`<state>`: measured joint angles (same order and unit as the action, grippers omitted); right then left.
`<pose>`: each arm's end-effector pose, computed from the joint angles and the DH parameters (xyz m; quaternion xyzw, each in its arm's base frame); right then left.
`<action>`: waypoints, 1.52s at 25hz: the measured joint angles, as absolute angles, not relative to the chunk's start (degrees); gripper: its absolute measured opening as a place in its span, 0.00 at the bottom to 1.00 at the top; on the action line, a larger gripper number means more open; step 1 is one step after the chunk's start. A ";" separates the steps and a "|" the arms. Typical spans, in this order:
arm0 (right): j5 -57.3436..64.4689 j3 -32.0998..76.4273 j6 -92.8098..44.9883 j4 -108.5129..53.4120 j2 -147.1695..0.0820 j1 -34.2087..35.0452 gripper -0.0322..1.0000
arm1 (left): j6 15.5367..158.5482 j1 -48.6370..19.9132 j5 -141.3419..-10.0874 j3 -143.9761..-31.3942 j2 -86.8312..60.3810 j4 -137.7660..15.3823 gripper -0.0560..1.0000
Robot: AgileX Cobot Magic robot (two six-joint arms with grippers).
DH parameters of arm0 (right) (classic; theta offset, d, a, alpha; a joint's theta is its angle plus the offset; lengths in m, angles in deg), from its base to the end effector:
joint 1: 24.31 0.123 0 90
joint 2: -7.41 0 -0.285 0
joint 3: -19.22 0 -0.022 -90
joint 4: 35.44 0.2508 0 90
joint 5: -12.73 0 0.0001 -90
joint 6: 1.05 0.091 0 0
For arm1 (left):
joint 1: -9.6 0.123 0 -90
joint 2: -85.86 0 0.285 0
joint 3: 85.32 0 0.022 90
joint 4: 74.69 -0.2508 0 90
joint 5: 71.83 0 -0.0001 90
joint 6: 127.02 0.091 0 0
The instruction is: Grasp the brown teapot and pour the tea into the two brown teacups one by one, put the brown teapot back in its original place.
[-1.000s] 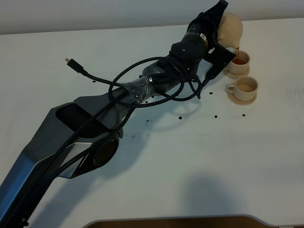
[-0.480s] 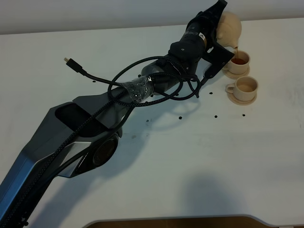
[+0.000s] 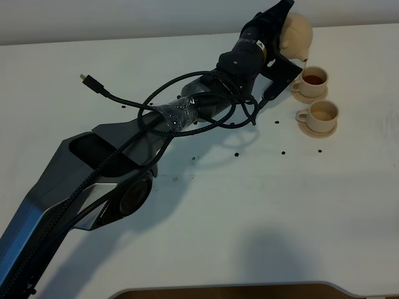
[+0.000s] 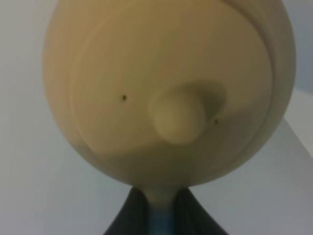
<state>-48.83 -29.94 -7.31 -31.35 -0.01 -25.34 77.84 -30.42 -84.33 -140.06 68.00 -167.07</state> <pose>-0.0052 0.0058 0.2735 -0.0407 0.8563 0.0029 0.5149 0.4739 -0.3721 0.1306 0.7701 0.2205 0.4380 0.4080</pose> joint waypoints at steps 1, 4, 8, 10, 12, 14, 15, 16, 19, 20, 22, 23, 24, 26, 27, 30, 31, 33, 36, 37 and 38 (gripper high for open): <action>-48.83 -29.94 -7.31 -31.35 -0.01 -25.34 0.43 | 77.84 -30.42 -84.13 -140.06 68.00 -167.25 0.17; -48.83 -29.94 -7.31 -31.35 -0.01 -25.34 0.43 | 77.84 -30.42 -83.48 -140.06 68.00 -167.51 0.17; -48.83 -29.94 -7.31 -31.35 -0.01 -25.34 0.43 | 77.84 -30.42 -83.35 -140.06 68.00 -167.51 0.17; -48.83 -29.94 -7.31 -31.35 -0.01 -25.34 0.43 | 78.16 -30.42 -83.26 -140.06 68.00 -167.52 0.17; -48.83 -29.94 -7.31 -31.35 -0.01 -25.34 0.43 | 79.04 -30.42 -83.14 -140.06 68.00 -167.64 0.17; -48.83 -29.94 -7.31 -31.35 -0.01 -25.34 0.43 | 80.29 -30.42 -83.14 -140.06 68.00 -167.70 0.17; -48.83 -29.94 -7.31 -31.35 -0.01 -25.34 0.43 | 80.72 -30.42 -83.14 -140.06 68.00 -167.75 0.17; -48.83 -29.94 -7.31 -31.35 -0.01 -25.34 0.43 | 81.05 -30.42 -83.09 -140.06 68.00 -167.75 0.17; -48.83 -29.94 -7.31 -31.35 -0.01 -25.34 0.43 | 81.32 -30.42 -82.80 -140.06 68.00 -167.89 0.17; -48.83 -29.94 -7.31 -31.35 -0.01 -25.34 0.43 | 81.32 -30.42 -82.67 -140.06 68.00 -167.94 0.17; -48.83 -29.94 -7.31 -31.35 -0.01 -25.34 0.43 | 81.37 -30.42 -82.52 -140.06 68.00 -167.94 0.17; -48.83 -29.94 -7.31 -31.35 -0.01 -25.34 0.43 | 81.37 -30.42 -82.39 -140.06 68.00 -167.94 0.17; -48.83 -29.94 -7.31 -31.35 -0.01 -25.34 0.43 | 81.45 -30.42 -82.30 -140.06 68.00 -167.94 0.17; -48.83 -29.94 -7.31 -31.35 -0.01 -25.34 0.43 | 81.44 -30.42 -82.18 -140.06 68.00 -167.94 0.17; -48.83 -29.94 -7.31 -31.35 -0.01 -25.34 0.43 | 81.44 -30.42 -82.12 -140.06 68.00 -168.03 0.17; -48.83 -29.94 -7.31 -31.35 -0.01 -25.34 0.43 | 81.44 -30.42 -81.86 -140.06 68.00 -168.36 0.17; -48.83 -29.94 -7.31 -31.35 -0.01 -25.34 0.43 | 81.44 -30.42 -81.75 -140.06 68.00 -168.66 0.17; -48.83 -29.94 -7.31 -31.35 -0.01 -25.34 0.43 | 81.47 -30.42 -81.74 -140.06 68.00 -169.21 0.17; -48.83 -29.94 -7.31 -31.35 -0.01 -25.34 0.43 | 81.47 -30.42 -81.74 -140.06 68.00 -169.45 0.17; -48.83 -29.94 -7.31 -31.35 -0.01 -25.34 0.43 | 81.47 -30.42 -81.74 -140.06 68.00 -169.52 0.17; -48.83 -29.94 -7.31 -31.35 -0.01 -25.34 0.43 | 81.47 -30.42 -81.63 -140.06 68.00 -169.63 0.17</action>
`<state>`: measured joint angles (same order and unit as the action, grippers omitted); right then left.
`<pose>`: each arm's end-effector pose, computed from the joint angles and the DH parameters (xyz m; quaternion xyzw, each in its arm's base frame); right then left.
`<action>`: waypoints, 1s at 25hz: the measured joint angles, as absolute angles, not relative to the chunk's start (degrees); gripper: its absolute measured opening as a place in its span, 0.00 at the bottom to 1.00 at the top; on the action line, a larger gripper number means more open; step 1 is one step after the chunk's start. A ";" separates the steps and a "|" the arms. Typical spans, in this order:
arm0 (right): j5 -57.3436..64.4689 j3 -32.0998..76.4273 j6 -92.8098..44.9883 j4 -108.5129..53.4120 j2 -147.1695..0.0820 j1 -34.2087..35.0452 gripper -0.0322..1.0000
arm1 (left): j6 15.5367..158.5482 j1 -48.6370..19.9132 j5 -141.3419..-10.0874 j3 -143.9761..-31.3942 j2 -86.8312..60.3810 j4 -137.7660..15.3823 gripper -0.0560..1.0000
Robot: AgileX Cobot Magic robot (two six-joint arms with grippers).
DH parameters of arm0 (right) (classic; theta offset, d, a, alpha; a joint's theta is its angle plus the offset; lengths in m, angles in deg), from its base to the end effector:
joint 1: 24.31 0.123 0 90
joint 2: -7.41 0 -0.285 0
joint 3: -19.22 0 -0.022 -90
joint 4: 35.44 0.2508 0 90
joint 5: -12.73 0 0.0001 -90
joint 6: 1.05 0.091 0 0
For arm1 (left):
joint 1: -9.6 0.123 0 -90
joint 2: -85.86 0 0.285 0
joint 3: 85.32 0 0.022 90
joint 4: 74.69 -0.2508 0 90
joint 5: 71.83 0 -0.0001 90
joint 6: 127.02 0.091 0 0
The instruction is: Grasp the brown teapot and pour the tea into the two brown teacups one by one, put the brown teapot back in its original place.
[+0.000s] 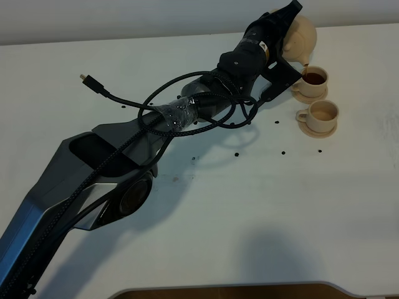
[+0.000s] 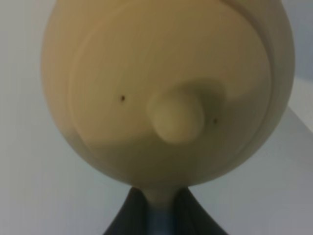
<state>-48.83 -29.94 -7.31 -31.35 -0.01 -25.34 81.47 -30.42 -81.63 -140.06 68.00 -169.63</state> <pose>-0.0052 0.0058 0.2735 -0.0407 0.8563 0.0029 0.5149 0.4719 -0.3759 0.1309 0.7831 0.1648 0.4476 0.3992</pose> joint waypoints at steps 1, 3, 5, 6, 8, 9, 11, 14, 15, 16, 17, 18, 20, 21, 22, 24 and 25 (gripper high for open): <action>-48.83 -29.94 -7.31 -31.35 -0.01 -25.34 0.43 | 81.47 -30.42 -81.60 -140.06 68.00 -169.68 0.17; -48.83 -29.94 -7.31 -31.35 -0.01 -25.34 0.43 | 81.47 -30.42 -81.40 -140.06 68.00 -170.10 0.17; -48.83 -29.94 -7.31 -31.35 -0.01 -25.34 0.43 | 81.47 -30.42 -81.28 -140.06 68.00 -170.45 0.17; -48.83 -29.94 -7.31 -31.35 -0.01 -25.34 0.43 | 81.47 -30.42 -81.16 -140.06 68.00 -170.52 0.17; -48.83 -29.94 -7.31 -31.35 -0.01 -25.34 0.43 | 81.47 -30.42 -80.87 -140.06 68.00 -170.66 0.17; -48.83 -29.94 -7.31 -31.35 -0.01 -25.34 0.43 | 81.47 -30.42 -80.71 -140.06 68.00 -170.78 0.17; -48.83 -29.94 -7.31 -31.35 -0.01 -25.34 0.43 | 81.47 -30.42 -80.42 -140.06 68.00 -171.01 0.17; -48.83 -29.94 -7.31 -31.35 -0.01 -25.34 0.43 | 81.47 -30.42 -80.31 -140.06 68.00 -171.21 0.17; -48.83 -29.94 -7.31 -31.35 -0.01 -25.34 0.43 | 81.47 -30.42 -80.31 -140.06 68.00 -171.21 0.17; -48.83 -29.94 -7.31 -31.35 -0.01 -25.34 0.43 | 81.47 -30.42 -80.31 -140.06 68.00 -171.21 0.17; -48.83 -29.94 -7.31 -31.35 -0.01 -25.34 0.43 | 81.47 -30.42 -80.29 -140.06 68.00 -171.21 0.17; -48.83 -29.94 -7.31 -31.35 -0.01 -25.34 0.43 | 81.47 -30.42 -80.25 -140.06 68.00 -171.21 0.17; -48.83 -29.94 -7.31 -31.35 -0.01 -25.34 0.43 | 81.47 -30.42 -80.25 -140.06 68.00 -171.21 0.17; -48.83 -29.94 -7.31 -31.35 -0.01 -25.34 0.43 | 81.51 -30.42 -80.20 -140.06 68.00 -171.21 0.17; -48.83 -29.94 -7.31 -31.35 -0.01 -25.34 0.43 | 81.51 -30.42 -80.20 -140.06 68.00 -171.21 0.17; -48.83 -29.94 -7.31 -31.35 -0.01 -25.34 0.43 | 81.51 -30.42 -80.14 -140.06 68.00 -171.21 0.17; -48.83 -29.94 -7.31 -31.35 -0.01 -25.34 0.43 | 81.54 -30.42 -80.14 -140.06 68.00 -171.21 0.17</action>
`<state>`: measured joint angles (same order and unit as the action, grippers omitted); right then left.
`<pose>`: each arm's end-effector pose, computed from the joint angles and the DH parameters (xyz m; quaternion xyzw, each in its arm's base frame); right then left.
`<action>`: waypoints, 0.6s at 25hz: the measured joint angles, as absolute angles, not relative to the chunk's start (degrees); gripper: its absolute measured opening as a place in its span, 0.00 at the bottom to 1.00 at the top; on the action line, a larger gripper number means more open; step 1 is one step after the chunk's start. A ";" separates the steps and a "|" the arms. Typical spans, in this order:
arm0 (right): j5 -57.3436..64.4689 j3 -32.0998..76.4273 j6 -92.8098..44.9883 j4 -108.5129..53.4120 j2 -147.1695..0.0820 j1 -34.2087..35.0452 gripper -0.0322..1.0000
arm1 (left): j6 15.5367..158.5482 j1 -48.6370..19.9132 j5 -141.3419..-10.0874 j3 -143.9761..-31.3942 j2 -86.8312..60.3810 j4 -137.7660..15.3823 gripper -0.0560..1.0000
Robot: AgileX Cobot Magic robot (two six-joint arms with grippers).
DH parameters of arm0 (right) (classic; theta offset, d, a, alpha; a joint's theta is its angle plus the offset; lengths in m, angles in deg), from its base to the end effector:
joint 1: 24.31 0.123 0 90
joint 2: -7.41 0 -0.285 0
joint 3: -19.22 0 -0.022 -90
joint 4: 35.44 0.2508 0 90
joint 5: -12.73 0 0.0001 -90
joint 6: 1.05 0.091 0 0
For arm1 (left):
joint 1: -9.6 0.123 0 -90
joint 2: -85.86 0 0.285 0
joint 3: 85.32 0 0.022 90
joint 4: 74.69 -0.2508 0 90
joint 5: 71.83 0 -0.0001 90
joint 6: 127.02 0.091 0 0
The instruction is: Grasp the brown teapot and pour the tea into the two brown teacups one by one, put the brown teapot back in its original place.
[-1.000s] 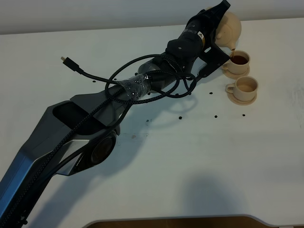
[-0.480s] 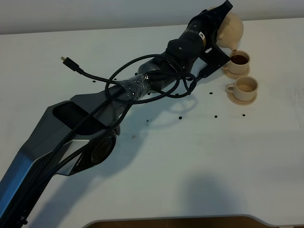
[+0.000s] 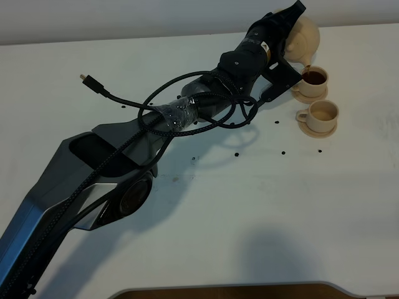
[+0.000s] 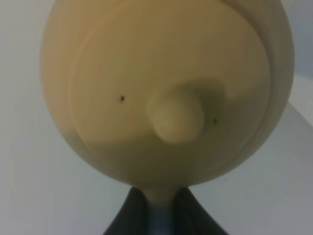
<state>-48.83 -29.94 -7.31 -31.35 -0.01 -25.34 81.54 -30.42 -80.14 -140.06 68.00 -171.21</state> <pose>-0.0052 0.0058 0.2735 -0.0407 0.8563 0.0029 0.5149 0.4707 -0.3780 0.1309 0.7867 0.1458 0.4464 0.4008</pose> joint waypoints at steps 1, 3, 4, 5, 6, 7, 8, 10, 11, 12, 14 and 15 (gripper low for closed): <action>-48.83 -29.94 -7.31 -31.35 -0.01 -25.34 0.43 | 81.54 -30.42 -80.14 -140.06 68.00 -171.21 0.17; -48.83 -29.94 -7.31 -31.35 -0.01 -25.34 0.43 | 81.49 -30.42 -80.01 -140.06 68.00 -171.14 0.17; -48.83 -29.94 -7.31 -31.35 -0.01 -25.34 0.43 | 81.29 -30.42 -80.02 -140.06 68.00 -170.99 0.17; -48.83 -29.94 -7.31 -31.35 -0.01 -25.34 0.43 | 80.86 -30.42 -79.96 -140.06 68.00 -170.42 0.17; -48.83 -29.94 -7.31 -31.35 -0.01 -25.34 0.43 | 80.58 -30.42 -79.96 -140.06 68.00 -169.46 0.17; -48.83 -29.94 -7.31 -31.35 -0.01 -25.34 0.43 | 80.02 -30.42 -79.96 -140.06 68.00 -168.43 0.17; -48.83 -29.94 -7.31 -31.35 -0.01 -25.34 0.43 | 79.62 -30.42 -80.04 -140.06 68.00 -167.59 0.17; -48.83 -29.94 -7.31 -31.35 -0.01 -25.34 0.43 | 79.16 -30.42 -80.75 -140.06 68.00 -165.24 0.17; -48.83 -29.94 -7.31 -31.35 -0.01 -25.34 0.43 | 79.11 -30.42 -81.25 -140.06 68.00 -164.23 0.17; -48.83 -29.94 -7.31 -31.35 -0.01 -25.34 0.43 | 79.04 -30.42 -81.76 -140.06 68.00 -162.75 0.17; -48.83 -29.94 -7.31 -31.35 -0.01 -25.34 0.43 | 79.00 -30.42 -82.97 -140.06 68.00 -158.88 0.17; -48.83 -29.94 -7.31 -31.35 -0.01 -25.34 0.43 | 79.00 -30.42 -83.63 -140.06 68.00 -156.86 0.17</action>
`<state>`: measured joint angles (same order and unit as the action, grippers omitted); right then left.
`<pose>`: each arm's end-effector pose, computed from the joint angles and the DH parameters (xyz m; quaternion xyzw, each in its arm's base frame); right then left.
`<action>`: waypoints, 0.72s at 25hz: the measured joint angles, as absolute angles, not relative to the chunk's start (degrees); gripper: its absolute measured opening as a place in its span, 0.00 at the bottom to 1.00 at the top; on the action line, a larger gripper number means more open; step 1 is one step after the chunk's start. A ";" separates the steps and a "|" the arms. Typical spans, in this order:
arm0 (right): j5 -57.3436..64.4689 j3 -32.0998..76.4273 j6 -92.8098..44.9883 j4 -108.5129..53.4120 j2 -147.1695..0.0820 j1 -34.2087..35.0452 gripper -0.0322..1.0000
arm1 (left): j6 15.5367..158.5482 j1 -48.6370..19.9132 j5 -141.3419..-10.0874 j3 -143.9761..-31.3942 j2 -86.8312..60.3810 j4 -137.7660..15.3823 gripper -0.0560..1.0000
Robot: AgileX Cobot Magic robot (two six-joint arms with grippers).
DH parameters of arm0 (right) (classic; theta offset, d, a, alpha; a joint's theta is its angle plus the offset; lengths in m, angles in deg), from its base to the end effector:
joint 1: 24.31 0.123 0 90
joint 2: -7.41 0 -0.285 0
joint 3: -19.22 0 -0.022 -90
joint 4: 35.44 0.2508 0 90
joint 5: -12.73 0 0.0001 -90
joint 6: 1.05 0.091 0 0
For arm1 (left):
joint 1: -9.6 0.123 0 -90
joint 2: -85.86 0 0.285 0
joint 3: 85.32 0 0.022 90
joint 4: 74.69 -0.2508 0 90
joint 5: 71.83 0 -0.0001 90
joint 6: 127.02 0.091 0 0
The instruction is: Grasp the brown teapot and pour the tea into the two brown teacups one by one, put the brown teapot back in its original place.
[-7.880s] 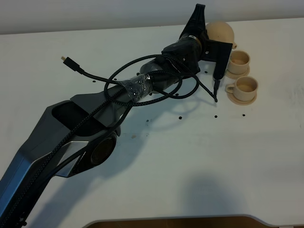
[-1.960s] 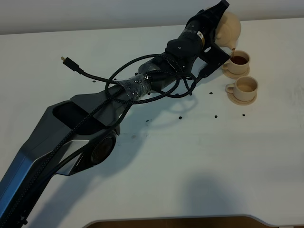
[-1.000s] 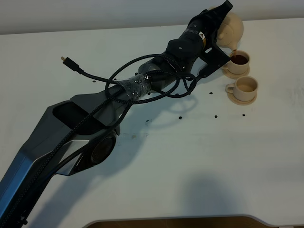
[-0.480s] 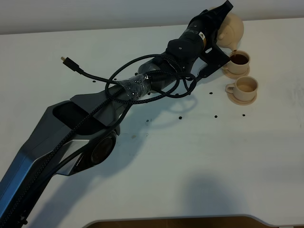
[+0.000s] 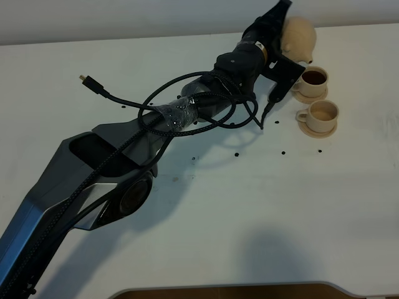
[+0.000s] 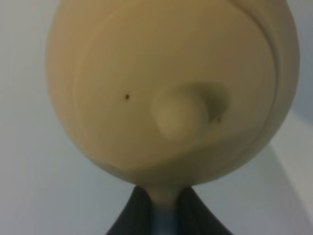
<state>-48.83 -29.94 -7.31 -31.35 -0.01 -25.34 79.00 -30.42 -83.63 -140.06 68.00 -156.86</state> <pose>-0.0052 0.0058 0.2735 -0.0407 0.8563 0.0029 0.5149 0.4725 -0.3725 0.1273 0.7625 0.2798 0.3917 0.4324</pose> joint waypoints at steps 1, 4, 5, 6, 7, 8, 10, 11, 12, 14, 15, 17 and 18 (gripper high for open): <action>-48.83 -29.94 -7.31 -31.35 -0.01 -25.34 0.43 | 79.00 -30.38 -84.43 -140.06 68.00 -154.28 0.17; -48.83 -29.94 -7.31 -31.35 -0.01 -25.34 0.43 | 79.00 -30.25 -86.72 -140.06 68.00 -147.02 0.17; -48.83 -29.94 -7.31 -31.35 -0.01 -25.34 0.43 | 78.98 -30.15 -87.50 -140.06 67.94 -144.54 0.17; -48.83 -29.94 -7.31 -31.35 -0.01 -25.34 0.43 | 78.98 -30.14 -88.28 -140.06 67.79 -142.13 0.17; -48.83 -29.94 -7.31 -31.35 -0.01 -25.34 0.43 | 78.98 -30.07 -88.96 -140.06 67.43 -140.15 0.17; -48.83 -29.94 -7.31 -31.35 -0.01 -25.34 0.43 | 78.98 -30.02 -90.04 -140.06 66.92 -137.80 0.17; -48.83 -29.94 -7.31 -31.35 -0.01 -25.34 0.43 | 79.04 -30.02 -92.95 -140.06 65.51 -132.67 0.17; -48.83 -29.94 -7.31 -31.35 -0.01 -25.34 0.43 | 79.23 -30.02 -94.32 -140.06 64.53 -130.35 0.17; -48.83 -29.94 -7.31 -31.35 -0.01 -25.34 0.43 | 79.49 -30.02 -96.16 -140.06 63.72 -127.45 0.17; -48.83 -29.94 -7.31 -31.35 -0.01 -25.34 0.43 | 80.65 -30.02 -100.61 -140.13 61.60 -121.75 0.17; -48.83 -29.94 -7.31 -31.35 -0.01 -25.34 0.43 | 81.51 -29.96 -102.61 -140.24 60.53 -118.43 0.17; -48.83 -29.94 -7.31 -31.35 -0.01 -25.34 0.43 | 83.29 -29.96 -107.48 -140.24 58.62 -111.24 0.17; -48.83 -29.94 -7.31 -31.35 -0.01 -25.34 0.43 | 84.35 -29.96 -109.56 -140.30 57.66 -108.07 0.17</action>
